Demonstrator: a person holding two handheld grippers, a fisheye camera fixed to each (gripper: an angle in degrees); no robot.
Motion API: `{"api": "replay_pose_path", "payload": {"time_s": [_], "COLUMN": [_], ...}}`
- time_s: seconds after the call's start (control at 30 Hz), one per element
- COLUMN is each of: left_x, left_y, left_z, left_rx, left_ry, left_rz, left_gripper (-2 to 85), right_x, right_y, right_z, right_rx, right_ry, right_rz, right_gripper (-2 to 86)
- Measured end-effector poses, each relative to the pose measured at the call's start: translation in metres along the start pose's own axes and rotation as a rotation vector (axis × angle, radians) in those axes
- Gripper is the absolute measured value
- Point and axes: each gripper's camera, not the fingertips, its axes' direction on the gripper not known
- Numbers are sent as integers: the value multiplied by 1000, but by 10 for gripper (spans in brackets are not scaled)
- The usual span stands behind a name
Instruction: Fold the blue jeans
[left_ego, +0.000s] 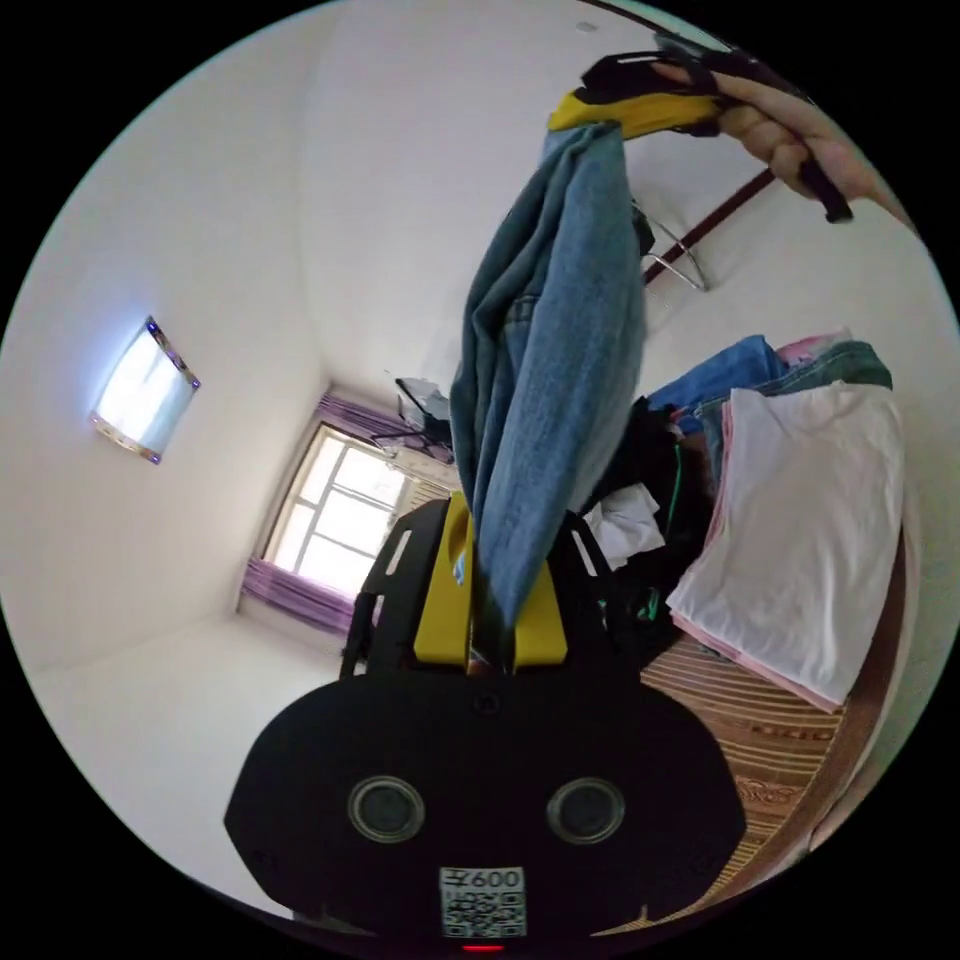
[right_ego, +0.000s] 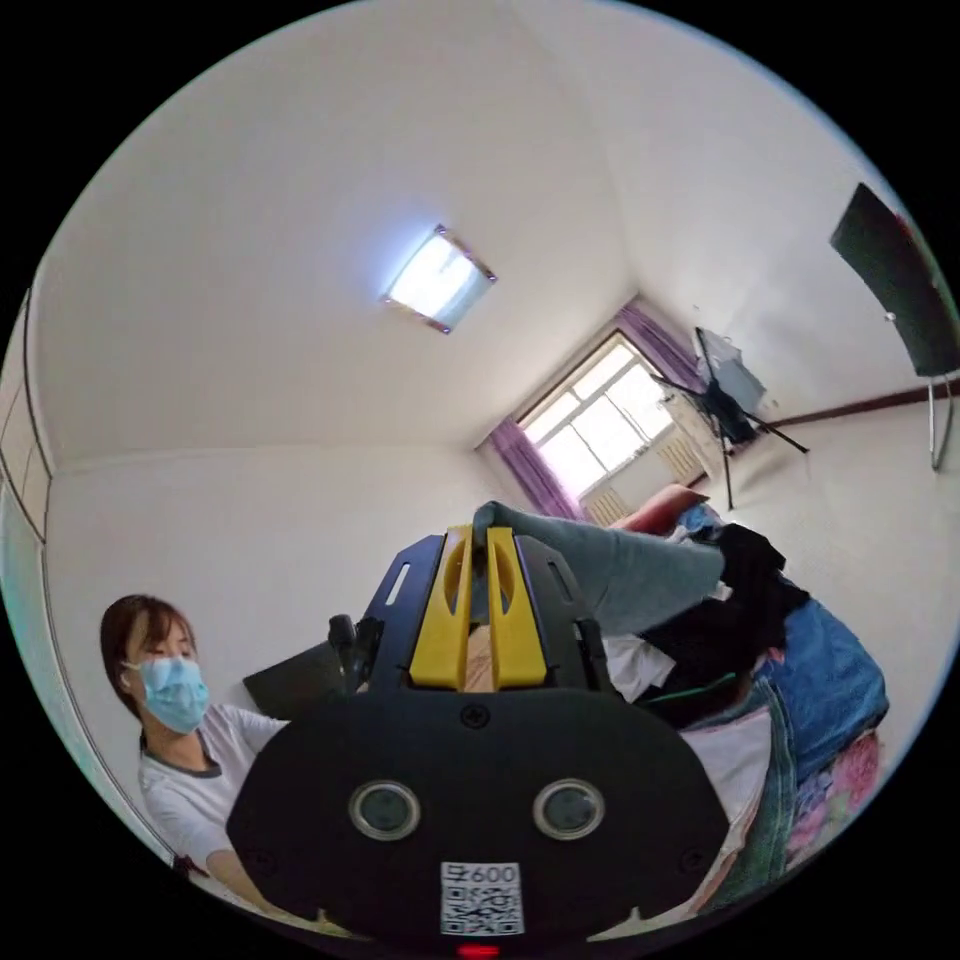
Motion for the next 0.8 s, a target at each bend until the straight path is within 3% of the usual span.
{"api": "replay_pose_path", "payload": {"time_s": [0.1, 0.23, 0.27, 0.3, 0.37, 0.43, 0.6, 0.7, 0.8], "left_x": [103, 310, 337, 339, 312, 292, 246, 202, 152], "left_y": [18, 47, 51, 50, 41, 37, 67, 118, 152], "left_z": [-25, -33, -37, -40, -36, -34, -71, -93, -101], "left_rx": [-37, -129, -115, -117, -144, -140, -62, -28, -29], "left_ry": [-15, 180, 67, 25, 124, 163, 129, 155, 76], "left_rz": [167, 505, 518, 513, 444, 439, 443, 386, 326], "left_gripper": [25, 56, 56, 54, 46, 39, 23, 15, 10], "right_x": [39, 148, 179, 189, 219, 238, 271, 273, 262], "right_y": [50, 170, 207, 222, 255, 267, 255, 246, 239], "right_z": [-26, -71, -77, -85, -129, -133, -134, -165, -161], "right_rx": [-98, -333, -422, -407, -159, -147, -219, -139, -145], "right_ry": [48, 360, 473, 487, 349, 354, 542, 816, 908], "right_rz": [49, 333, 414, 433, 518, 544, 494, 471, 310], "right_gripper": [-8, -8, -8, -8, -8, -8, -8, -8, -9]}}
